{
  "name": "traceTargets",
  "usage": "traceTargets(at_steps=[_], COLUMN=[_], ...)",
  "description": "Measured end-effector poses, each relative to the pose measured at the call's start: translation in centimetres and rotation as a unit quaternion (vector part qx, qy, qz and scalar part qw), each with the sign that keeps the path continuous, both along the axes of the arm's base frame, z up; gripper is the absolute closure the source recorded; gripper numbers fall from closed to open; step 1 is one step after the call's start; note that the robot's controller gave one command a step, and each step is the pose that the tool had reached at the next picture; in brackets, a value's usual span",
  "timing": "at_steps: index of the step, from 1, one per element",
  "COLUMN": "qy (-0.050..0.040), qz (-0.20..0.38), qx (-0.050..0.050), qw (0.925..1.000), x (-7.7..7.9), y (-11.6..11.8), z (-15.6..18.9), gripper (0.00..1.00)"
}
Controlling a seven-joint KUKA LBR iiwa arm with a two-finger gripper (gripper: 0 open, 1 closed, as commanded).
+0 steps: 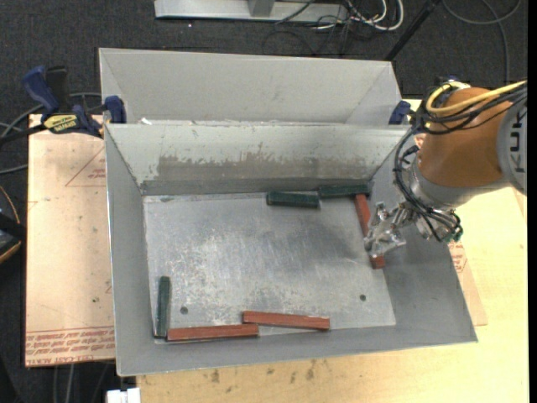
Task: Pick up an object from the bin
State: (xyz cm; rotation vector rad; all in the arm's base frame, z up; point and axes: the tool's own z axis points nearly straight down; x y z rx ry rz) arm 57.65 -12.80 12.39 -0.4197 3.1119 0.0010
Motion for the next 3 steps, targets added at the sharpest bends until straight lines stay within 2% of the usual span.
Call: traceTargets(at_steps=[1, 3], qy=[0.0, -0.0016], qz=[0.0, 0.003], qx=[0.0, 0.0], qw=[1.0, 1.0], x=[0.01, 0.58], y=[0.02, -0.19], z=[0.0, -0.36], gripper=[0.0, 0.0])
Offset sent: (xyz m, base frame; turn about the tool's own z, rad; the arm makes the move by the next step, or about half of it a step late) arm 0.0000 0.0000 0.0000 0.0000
